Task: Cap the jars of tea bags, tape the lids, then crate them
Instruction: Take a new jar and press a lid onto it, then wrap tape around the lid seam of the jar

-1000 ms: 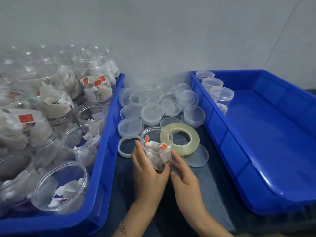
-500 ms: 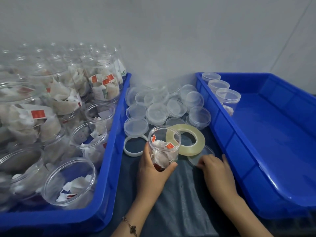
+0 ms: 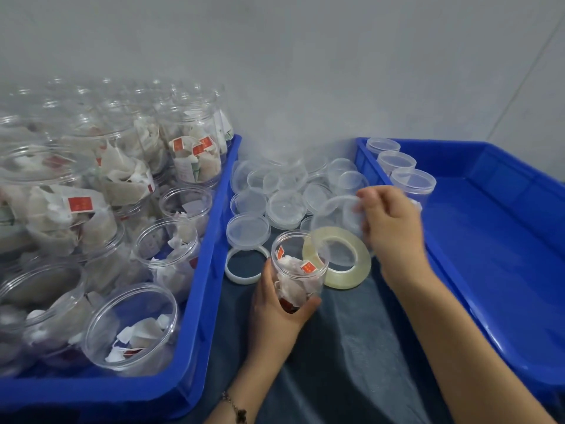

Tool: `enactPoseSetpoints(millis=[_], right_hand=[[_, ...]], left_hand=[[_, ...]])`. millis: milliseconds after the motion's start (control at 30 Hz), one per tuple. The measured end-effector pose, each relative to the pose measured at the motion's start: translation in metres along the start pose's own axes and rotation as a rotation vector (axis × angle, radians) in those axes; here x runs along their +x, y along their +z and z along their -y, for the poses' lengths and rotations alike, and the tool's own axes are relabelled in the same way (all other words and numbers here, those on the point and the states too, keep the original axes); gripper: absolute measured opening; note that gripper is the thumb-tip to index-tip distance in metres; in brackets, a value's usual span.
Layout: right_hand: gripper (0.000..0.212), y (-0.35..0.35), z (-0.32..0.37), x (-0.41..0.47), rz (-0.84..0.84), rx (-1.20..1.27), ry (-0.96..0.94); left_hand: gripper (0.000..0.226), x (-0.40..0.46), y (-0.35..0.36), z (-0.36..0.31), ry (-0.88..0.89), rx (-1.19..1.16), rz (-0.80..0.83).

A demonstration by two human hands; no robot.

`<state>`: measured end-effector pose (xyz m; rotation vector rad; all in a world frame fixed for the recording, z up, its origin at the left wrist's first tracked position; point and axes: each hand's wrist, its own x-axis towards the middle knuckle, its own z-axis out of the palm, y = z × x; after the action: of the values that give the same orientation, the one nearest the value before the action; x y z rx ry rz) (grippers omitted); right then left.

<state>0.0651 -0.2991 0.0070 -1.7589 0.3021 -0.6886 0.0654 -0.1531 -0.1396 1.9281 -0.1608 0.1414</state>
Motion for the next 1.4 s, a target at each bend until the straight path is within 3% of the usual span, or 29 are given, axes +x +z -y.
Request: enactPoseSetpoints(millis=[100, 167, 233, 400, 567, 733, 900, 967, 1033, 1067, 1100, 1167, 1233, 1300, 1400], right_hand=[[0.016, 0.031, -0.008, 0.007, 0.296, -0.177, 0.080], [0.026, 0.043, -0.018, 0.006, 0.495, -0.418, -0.005], [0.033, 0.049, -0.022, 0.001, 0.574, -0.555, -0.132], [0.029, 0.047, -0.023, 0.001, 0.607, -0.497, -0.306], [0.023, 0.041, -0.031, 0.009, 0.611, -0.453, -0.262], [0.027, 0.038, -0.043, 0.009, 0.627, -0.216, -0.183], [0.022, 0.037, -0.037, 0.012, 0.656, -0.140, -0.067], [0.030, 0.035, -0.030, 0.005, 0.609, -0.313, -0.150], [0.077, 0.037, -0.022, -0.007, 0.595, -0.716, -0.420], [0.094, 0.040, -0.020, -0.013, 0.591, -0.904, -0.559], [0.097, 0.043, -0.018, -0.020, 0.589, -1.010, -0.647], [0.078, 0.045, -0.016, -0.024, 0.577, -0.946, -0.702], [0.055, 0.041, -0.010, -0.017, 0.549, -0.689, -0.640], [0.046, 0.035, -0.006, -0.006, 0.452, -0.479, -0.593], [0.045, 0.033, -0.010, 0.001, 0.508, -0.629, -0.587]], left_hand=[[0.102, 0.000, -0.001, -0.001, 0.002, 0.004, 0.011], [0.102, 0.001, -0.001, -0.002, -0.001, -0.013, 0.017], [0.100, 0.001, -0.001, -0.004, -0.011, -0.011, 0.017], [0.099, 0.001, -0.001, -0.004, 0.004, -0.026, 0.031], [0.098, 0.001, -0.001, -0.002, 0.003, -0.018, 0.035], [0.103, 0.001, 0.000, 0.000, -0.009, 0.005, 0.032], [0.103, 0.002, 0.000, -0.002, -0.018, 0.010, 0.027], [0.101, 0.001, 0.000, -0.001, -0.008, 0.019, 0.033], [0.100, 0.003, 0.000, -0.002, -0.007, 0.024, 0.053], [0.099, 0.003, 0.000, -0.001, -0.005, 0.017, 0.059], [0.097, 0.004, 0.000, 0.000, 0.001, 0.005, 0.065], [0.097, 0.003, 0.000, 0.001, 0.007, -0.024, 0.080], [0.100, 0.003, -0.001, 0.000, 0.008, -0.035, 0.087], [0.106, 0.003, -0.001, 0.001, 0.004, -0.029, 0.084], [0.107, 0.004, 0.000, 0.000, -0.012, -0.006, 0.078]])
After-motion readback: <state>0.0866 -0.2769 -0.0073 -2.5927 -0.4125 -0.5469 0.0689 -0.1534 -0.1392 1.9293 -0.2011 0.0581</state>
